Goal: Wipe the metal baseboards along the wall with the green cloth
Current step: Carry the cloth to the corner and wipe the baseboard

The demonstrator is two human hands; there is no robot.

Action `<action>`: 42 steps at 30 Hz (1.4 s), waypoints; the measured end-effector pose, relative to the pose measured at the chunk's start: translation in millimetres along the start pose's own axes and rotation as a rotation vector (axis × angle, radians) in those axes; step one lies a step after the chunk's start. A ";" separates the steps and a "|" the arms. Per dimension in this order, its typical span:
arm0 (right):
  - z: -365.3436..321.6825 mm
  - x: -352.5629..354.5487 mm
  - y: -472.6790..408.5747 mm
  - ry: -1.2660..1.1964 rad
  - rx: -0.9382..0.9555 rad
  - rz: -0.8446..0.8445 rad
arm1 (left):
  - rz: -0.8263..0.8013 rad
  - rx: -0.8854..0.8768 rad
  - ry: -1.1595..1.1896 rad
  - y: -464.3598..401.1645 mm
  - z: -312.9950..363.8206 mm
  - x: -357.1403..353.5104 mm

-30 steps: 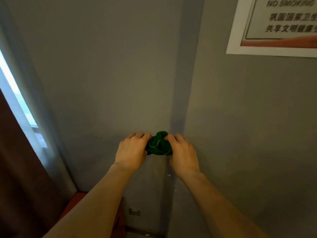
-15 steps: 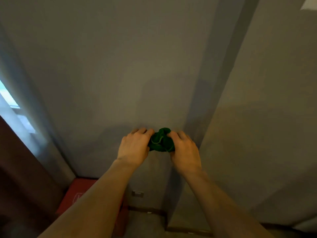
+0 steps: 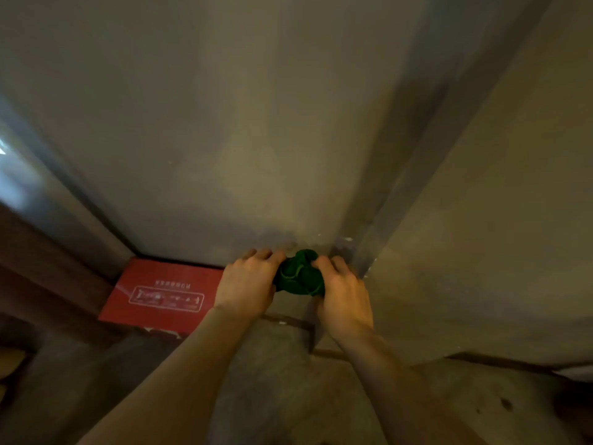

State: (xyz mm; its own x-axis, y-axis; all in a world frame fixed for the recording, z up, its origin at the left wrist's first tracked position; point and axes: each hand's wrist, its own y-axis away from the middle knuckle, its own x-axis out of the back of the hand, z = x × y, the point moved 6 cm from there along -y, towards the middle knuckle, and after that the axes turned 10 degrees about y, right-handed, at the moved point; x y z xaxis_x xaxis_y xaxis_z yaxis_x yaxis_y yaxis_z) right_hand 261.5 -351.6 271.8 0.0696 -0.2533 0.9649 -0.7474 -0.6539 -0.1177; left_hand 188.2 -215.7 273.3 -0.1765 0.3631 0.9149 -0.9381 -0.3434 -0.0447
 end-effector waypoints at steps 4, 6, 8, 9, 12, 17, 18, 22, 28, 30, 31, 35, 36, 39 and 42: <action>19.5 -54.4 11.2 -0.018 -0.030 -0.066 | -0.053 0.048 0.008 9.6 -15.7 -56.8; 26.7 -81.4 16.3 -0.033 -0.031 -0.082 | -0.080 0.071 0.016 13.3 -25.6 -84.9; 33.5 -107.6 22.5 -0.048 -0.034 -0.098 | -0.105 0.085 0.014 16.6 -36.2 -112.3; 36.7 -121.1 25.8 -0.053 -0.040 -0.115 | -0.116 0.091 0.015 18.6 -41.9 -125.8; 46.4 -163.2 32.3 -0.071 -0.061 -0.165 | -0.138 0.102 0.037 23.2 -59.7 -167.4; 62.9 -235.7 34.3 -0.073 -0.085 -0.219 | -0.173 0.090 0.086 18.6 -94.1 -235.1; 66.2 -250.2 34.0 -0.070 -0.090 -0.229 | -0.180 0.092 0.090 17.1 -101.0 -248.3; 76.7 -314.8 35.9 -0.067 -0.097 -0.248 | -0.200 0.133 0.097 19.2 -134.6 -308.4; 89.2 -424.7 51.1 -0.054 -0.079 -0.284 | -0.247 0.190 0.103 41.1 -190.3 -409.6; 93.9 -462.9 57.4 -0.060 -0.087 -0.294 | -0.244 0.207 0.123 47.3 -208.1 -443.6; 97.1 -482.7 60.6 -0.064 -0.093 -0.298 | -0.243 0.209 0.128 49.8 -217.1 -460.7; 110.6 -561.1 76.3 -0.065 -0.103 -0.329 | -0.254 0.190 0.121 58.8 -251.7 -527.7; 114.6 -576.1 78.3 -0.066 -0.112 -0.334 | -0.266 0.191 0.118 59.9 -259.3 -541.2; 124.3 -631.9 85.6 -0.088 -0.130 -0.334 | -0.281 0.198 0.120 63.2 -287.9 -590.8; 132.2 -683.3 86.5 -0.120 -0.122 -0.337 | -0.298 0.198 0.103 62.6 -313.8 -636.1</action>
State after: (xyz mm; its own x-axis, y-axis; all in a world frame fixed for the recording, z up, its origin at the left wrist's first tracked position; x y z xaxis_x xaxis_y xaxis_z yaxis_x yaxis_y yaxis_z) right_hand 236.7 -329.4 -428.8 0.3968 -0.1251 0.9094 -0.7421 -0.6268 0.2376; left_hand 148.2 -196.3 -437.4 0.0573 0.5544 0.8302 -0.8788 -0.3666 0.3055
